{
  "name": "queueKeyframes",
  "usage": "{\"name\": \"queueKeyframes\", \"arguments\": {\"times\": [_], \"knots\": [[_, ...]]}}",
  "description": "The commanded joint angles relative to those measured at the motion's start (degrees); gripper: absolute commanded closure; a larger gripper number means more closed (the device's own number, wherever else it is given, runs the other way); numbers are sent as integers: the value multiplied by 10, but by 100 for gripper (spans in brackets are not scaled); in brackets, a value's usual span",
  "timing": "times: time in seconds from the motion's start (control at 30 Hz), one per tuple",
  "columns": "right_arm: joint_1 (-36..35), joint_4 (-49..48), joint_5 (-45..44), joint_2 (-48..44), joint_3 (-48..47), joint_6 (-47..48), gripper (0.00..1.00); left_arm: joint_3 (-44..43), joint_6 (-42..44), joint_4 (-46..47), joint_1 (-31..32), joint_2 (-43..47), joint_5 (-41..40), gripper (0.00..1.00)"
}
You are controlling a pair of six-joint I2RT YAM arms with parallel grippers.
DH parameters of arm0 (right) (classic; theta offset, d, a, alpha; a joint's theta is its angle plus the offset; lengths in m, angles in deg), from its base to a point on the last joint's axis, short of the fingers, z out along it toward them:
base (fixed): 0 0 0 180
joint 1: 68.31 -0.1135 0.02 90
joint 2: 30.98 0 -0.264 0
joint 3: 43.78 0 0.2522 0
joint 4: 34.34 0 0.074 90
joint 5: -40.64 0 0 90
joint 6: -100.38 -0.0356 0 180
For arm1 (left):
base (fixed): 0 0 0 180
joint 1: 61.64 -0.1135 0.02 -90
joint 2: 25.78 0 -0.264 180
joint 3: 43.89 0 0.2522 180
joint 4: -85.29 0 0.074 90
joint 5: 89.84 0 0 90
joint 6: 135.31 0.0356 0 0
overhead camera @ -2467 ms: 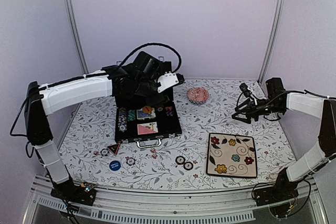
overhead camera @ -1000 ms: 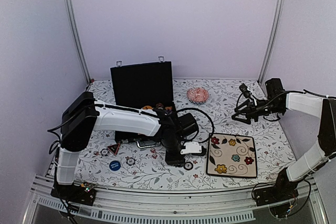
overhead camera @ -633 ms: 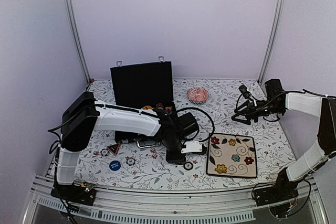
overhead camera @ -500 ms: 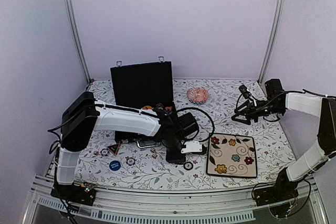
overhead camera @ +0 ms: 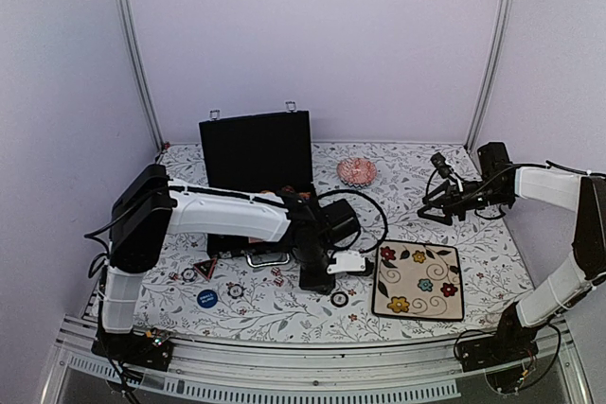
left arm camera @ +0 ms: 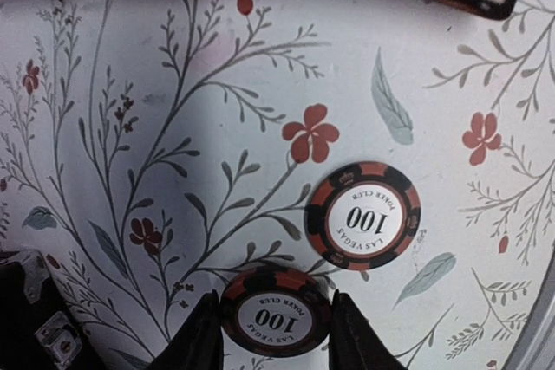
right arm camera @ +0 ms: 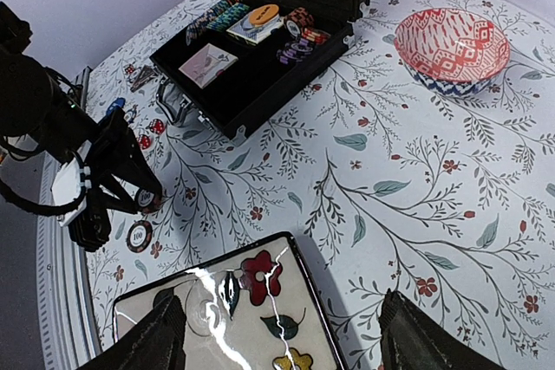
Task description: Pack up texas hold em set
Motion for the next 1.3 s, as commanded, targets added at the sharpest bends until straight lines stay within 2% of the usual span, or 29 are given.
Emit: {"name": "queueKeyframes", "arguments": {"times": [0.0,0.67,1.27], "knots": [[3,8,17,1,-18,7,23,-36,2,-15,14,39,33,66],[3,10,17,1,-16,10,23,-55,-9,-9,35,-17,75,62],[2,11,16,6,-17,11,23,-56,-6,2,48,-40,60,57]]}}
